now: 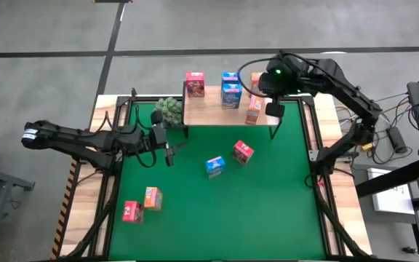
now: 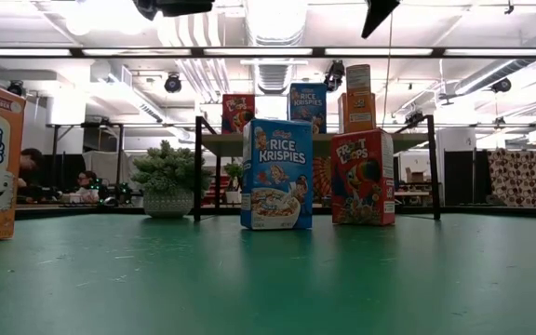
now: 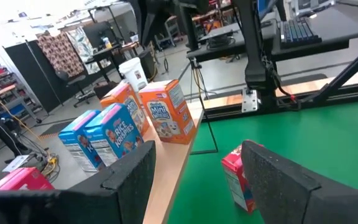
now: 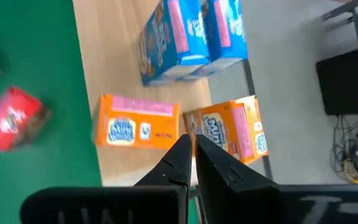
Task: Stack cereal on shelf
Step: Put the top orange cereal box on the shelf aligned with the other orange cereal box
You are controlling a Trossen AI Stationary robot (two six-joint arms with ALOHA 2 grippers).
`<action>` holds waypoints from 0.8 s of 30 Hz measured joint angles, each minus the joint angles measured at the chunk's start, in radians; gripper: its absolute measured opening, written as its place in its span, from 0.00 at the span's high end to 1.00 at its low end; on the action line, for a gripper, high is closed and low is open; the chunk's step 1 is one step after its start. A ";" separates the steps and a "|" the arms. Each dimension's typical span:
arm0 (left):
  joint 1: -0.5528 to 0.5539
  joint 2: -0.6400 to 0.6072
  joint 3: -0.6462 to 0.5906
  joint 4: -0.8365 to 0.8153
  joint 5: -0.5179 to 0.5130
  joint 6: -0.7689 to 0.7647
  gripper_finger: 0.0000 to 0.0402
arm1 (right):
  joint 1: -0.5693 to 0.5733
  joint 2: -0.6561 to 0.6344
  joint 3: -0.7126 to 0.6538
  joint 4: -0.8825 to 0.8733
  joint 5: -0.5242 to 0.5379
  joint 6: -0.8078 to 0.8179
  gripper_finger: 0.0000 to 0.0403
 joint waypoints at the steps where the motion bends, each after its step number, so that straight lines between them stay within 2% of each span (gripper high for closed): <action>1: 0.000 -0.006 -0.002 -0.002 0.000 0.000 0.45 | -0.004 0.013 0.013 -0.020 0.000 -0.028 0.97; 4: 0.000 -0.012 -0.006 -0.004 0.000 0.000 0.45 | -0.004 0.043 0.027 -0.058 0.014 -0.146 0.97; 7: 0.000 -0.010 -0.008 -0.009 0.000 0.000 0.45 | -0.003 0.071 0.025 -0.052 0.099 -0.307 0.97; 12: 0.000 -0.008 -0.009 -0.009 0.000 0.000 0.45 | -0.005 0.123 0.025 -0.016 0.232 -0.386 0.97; 16: 0.000 -0.008 -0.010 -0.009 0.000 0.000 0.45 | -0.005 0.152 0.023 -0.035 0.237 -0.572 0.97; 19: 0.000 -0.008 -0.011 -0.009 0.000 -0.001 0.45 | -0.005 0.167 0.022 -0.131 0.211 -0.913 0.97; 20: 0.000 -0.007 -0.011 -0.009 0.000 -0.004 0.45 | -0.005 0.172 0.020 -0.141 0.200 -0.979 0.97; 24: 0.000 -0.005 -0.011 -0.013 0.000 -0.010 0.45 | -0.005 0.180 0.019 -0.112 0.183 -0.979 0.97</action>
